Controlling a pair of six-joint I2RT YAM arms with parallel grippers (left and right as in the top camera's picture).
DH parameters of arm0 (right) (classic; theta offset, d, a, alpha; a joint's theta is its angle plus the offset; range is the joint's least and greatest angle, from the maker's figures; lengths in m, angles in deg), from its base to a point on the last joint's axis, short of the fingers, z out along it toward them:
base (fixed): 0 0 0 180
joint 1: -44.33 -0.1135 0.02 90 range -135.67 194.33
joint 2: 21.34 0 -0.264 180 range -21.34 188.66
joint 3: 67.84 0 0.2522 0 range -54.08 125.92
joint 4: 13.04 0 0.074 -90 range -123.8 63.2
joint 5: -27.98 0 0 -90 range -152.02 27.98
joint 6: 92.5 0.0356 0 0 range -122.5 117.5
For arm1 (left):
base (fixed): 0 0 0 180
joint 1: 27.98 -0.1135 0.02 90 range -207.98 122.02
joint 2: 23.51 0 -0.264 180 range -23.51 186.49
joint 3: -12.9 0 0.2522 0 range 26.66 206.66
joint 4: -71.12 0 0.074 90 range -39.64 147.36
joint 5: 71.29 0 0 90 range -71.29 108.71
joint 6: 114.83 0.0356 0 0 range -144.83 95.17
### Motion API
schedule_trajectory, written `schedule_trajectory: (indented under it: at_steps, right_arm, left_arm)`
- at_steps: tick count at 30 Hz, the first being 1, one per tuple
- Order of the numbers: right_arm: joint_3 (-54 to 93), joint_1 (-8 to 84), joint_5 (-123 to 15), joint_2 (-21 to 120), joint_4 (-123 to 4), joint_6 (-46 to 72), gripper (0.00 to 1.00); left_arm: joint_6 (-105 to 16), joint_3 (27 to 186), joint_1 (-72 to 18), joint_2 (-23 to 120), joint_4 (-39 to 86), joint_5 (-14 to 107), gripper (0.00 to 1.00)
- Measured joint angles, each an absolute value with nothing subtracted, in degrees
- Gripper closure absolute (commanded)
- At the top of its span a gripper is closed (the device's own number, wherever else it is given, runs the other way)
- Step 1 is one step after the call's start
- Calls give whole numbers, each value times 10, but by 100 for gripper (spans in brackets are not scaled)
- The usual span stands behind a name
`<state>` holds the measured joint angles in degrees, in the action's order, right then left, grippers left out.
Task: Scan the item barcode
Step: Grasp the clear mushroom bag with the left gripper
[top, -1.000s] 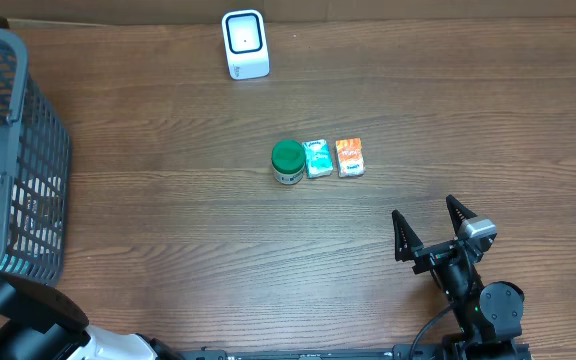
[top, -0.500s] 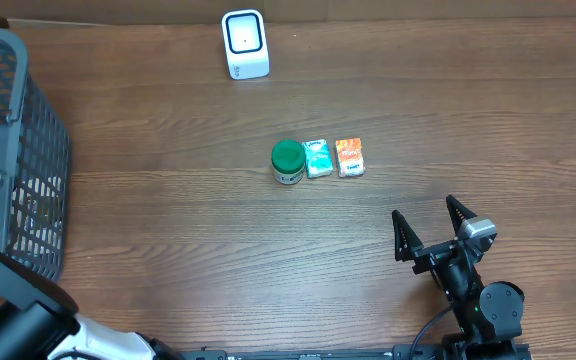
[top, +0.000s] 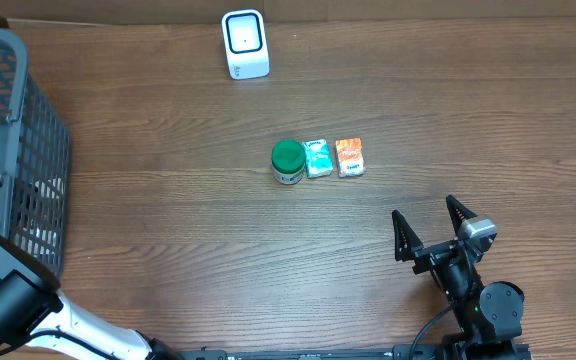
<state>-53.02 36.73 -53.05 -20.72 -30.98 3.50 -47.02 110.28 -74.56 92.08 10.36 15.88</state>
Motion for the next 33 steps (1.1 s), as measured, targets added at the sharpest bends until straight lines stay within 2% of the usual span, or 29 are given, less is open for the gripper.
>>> schedule_trajectory:
  at_steps: [4,8,11,23,26,33]
  right_arm:
    - [-530,367,-531,-207,-310,35,0]
    - [-530,367,-531,-207,-310,35,0]
    - [-530,367,-531,-207,-310,35,0]
    - [-530,367,-531,-207,-310,35,0]
    - [-530,367,-531,-207,-310,35,0]
    - [-530,367,-531,-207,-310,35,0]
  left_arm:
    - [-472,1106,-745,928,107,155,1]
    - [-472,1115,-745,936,107,149,18]
    - [-471,1118,-745,938,106,148,27]
    - [-472,1155,-745,953,35,156,54]
    - [-472,1181,-745,963,-7,158,59]
    - [-472,1275,-745,983,-117,159,65]
